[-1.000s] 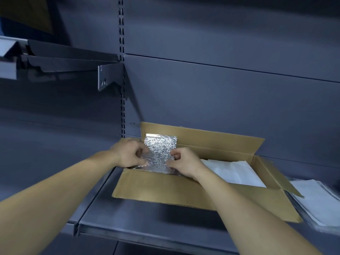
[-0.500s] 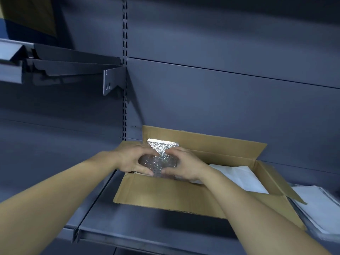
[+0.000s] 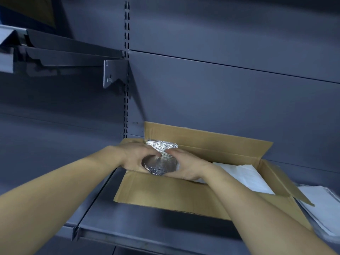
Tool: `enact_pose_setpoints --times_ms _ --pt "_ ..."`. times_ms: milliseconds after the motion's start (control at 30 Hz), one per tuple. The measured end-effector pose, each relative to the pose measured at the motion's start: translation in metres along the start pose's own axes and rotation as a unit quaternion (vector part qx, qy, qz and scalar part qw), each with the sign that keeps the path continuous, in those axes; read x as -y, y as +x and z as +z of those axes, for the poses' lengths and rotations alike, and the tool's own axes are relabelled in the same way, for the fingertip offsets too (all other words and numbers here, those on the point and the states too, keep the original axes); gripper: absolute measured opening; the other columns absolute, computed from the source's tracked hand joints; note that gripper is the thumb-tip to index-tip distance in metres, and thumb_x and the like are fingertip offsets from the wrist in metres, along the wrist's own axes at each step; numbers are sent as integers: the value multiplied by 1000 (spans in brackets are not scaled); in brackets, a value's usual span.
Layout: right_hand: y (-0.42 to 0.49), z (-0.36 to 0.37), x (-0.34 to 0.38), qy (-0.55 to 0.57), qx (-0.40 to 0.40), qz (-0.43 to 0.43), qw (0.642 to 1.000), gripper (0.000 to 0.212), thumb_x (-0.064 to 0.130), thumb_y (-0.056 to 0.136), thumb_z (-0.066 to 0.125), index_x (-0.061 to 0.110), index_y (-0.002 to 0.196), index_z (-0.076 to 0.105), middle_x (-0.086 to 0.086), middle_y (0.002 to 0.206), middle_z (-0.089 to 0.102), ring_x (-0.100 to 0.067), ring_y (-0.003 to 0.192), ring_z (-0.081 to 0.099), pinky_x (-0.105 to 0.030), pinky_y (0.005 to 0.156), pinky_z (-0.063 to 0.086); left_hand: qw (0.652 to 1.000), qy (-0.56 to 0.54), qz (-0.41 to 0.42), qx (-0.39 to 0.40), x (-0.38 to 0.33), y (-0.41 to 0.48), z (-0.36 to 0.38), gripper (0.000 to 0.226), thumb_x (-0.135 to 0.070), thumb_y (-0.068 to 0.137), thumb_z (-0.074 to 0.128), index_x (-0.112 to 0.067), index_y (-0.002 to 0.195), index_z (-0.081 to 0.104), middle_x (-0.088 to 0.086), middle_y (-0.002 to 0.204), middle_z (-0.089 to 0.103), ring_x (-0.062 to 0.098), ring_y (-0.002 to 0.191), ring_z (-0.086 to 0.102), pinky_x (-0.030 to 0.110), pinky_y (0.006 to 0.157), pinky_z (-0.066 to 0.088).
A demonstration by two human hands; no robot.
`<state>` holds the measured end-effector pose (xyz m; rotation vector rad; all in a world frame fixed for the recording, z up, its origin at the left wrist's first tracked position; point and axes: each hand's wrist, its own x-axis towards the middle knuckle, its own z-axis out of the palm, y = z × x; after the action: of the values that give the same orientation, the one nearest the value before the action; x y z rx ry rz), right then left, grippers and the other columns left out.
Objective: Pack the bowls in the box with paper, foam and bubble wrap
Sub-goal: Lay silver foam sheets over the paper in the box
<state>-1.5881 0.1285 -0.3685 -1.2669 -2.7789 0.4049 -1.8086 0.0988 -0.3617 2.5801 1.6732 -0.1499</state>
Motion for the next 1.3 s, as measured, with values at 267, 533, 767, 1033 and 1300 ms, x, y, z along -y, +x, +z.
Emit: enact_pose_setpoints --times_ms 267,533,767,1033,1300 --pt "7 -1 7 -43 39 -1 998 72 51 86 66 25 146 36 -1 151 37 -23 138 36 -36 112 34 1000 -8 17 -15 -3 0 0 62 -59 83 64 -43 139 41 -21 140 45 6 131 41 40 113 30" --pt "11 3 3 -31 52 -7 998 73 56 84 64 35 147 34 3 152 35 -21 141 32 -42 114 33 998 44 -2 49 -2 2 -9 70 -63 83 61 -48 144 31 -19 147 36 11 138 30 44 116 27" --pt "13 -15 -2 4 77 6 997 96 61 72 75 29 151 30 3 147 38 -15 135 38 -32 115 31 995 -40 -19 88 6 -2 -30 100 -56 75 77 -37 153 18 -16 159 19 10 145 21 32 120 23" --pt "32 -2 0 -39 87 18 995 91 73 59 70 46 137 31 6 143 42 -22 135 41 -40 110 38 983 114 -49 138 -3 18 -17 110 -52 74 75 -39 154 2 -7 163 11 21 150 12 46 119 21" --pt "35 -4 -10 11 124 24 992 107 62 64 77 52 148 11 3 151 28 -20 144 23 -40 119 25 980 118 -69 146 -1 24 -9 113 -55 74 73 -35 154 -3 -6 162 11 24 149 10 50 117 25"
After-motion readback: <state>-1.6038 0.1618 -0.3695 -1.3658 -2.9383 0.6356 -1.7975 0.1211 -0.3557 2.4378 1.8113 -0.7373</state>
